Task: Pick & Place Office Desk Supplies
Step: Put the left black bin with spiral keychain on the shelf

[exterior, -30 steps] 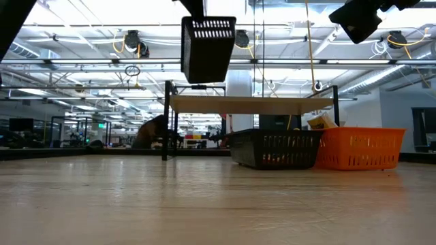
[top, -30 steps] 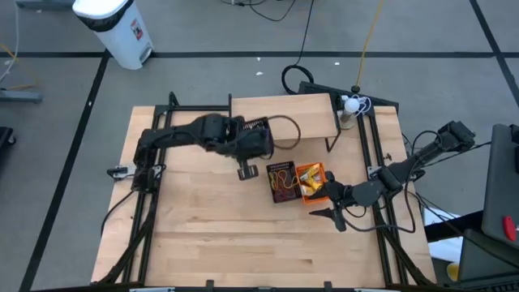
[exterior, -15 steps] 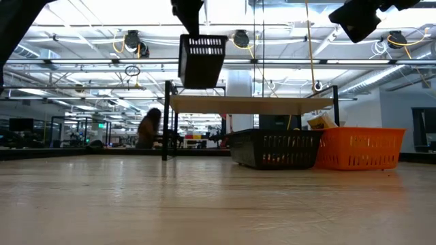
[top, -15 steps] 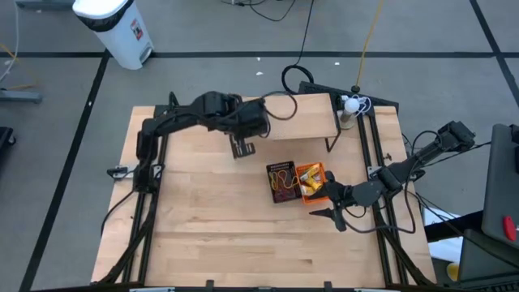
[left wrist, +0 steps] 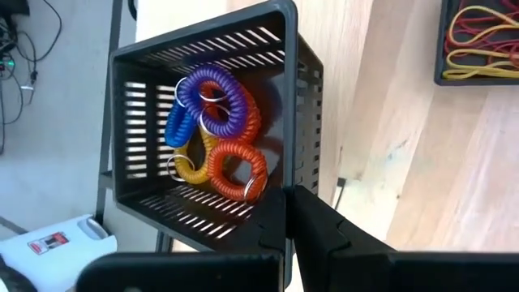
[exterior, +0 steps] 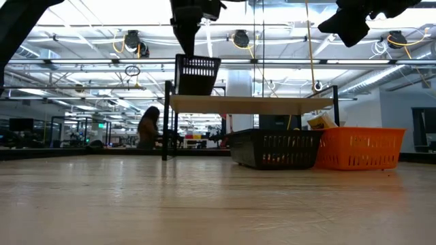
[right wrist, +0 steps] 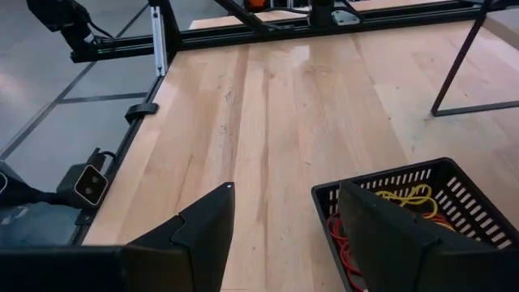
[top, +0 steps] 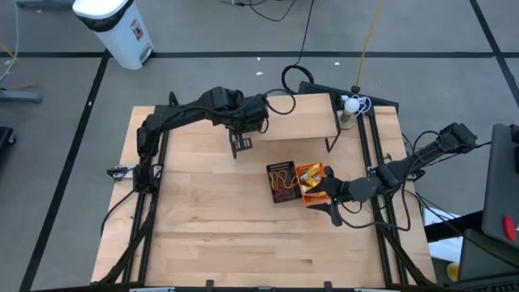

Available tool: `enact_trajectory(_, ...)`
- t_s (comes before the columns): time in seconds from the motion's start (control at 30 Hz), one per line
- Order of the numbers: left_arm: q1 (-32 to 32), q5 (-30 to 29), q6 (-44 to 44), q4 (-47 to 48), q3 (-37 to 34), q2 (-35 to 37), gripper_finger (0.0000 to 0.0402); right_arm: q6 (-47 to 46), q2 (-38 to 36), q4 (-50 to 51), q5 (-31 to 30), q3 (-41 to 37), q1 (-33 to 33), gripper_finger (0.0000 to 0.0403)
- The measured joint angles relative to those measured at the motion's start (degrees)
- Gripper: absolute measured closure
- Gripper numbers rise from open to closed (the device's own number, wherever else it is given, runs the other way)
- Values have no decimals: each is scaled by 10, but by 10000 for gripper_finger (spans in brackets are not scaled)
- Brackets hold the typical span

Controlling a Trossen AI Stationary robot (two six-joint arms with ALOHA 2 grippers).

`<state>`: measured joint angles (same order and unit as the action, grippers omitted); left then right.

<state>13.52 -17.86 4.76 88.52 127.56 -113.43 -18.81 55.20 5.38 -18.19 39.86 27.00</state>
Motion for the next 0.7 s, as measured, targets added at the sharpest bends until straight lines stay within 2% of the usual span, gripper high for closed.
enact_trajectory(0.33, 2, 0, 27, -37, -49, -1, 398, 0, 0, 1, 0, 0, 0, 193)
enact_trajectory(0.7, 3, 48, 26, -76, -79, -1, 385, -1, 0, -18, 2, -15, 0, 193)
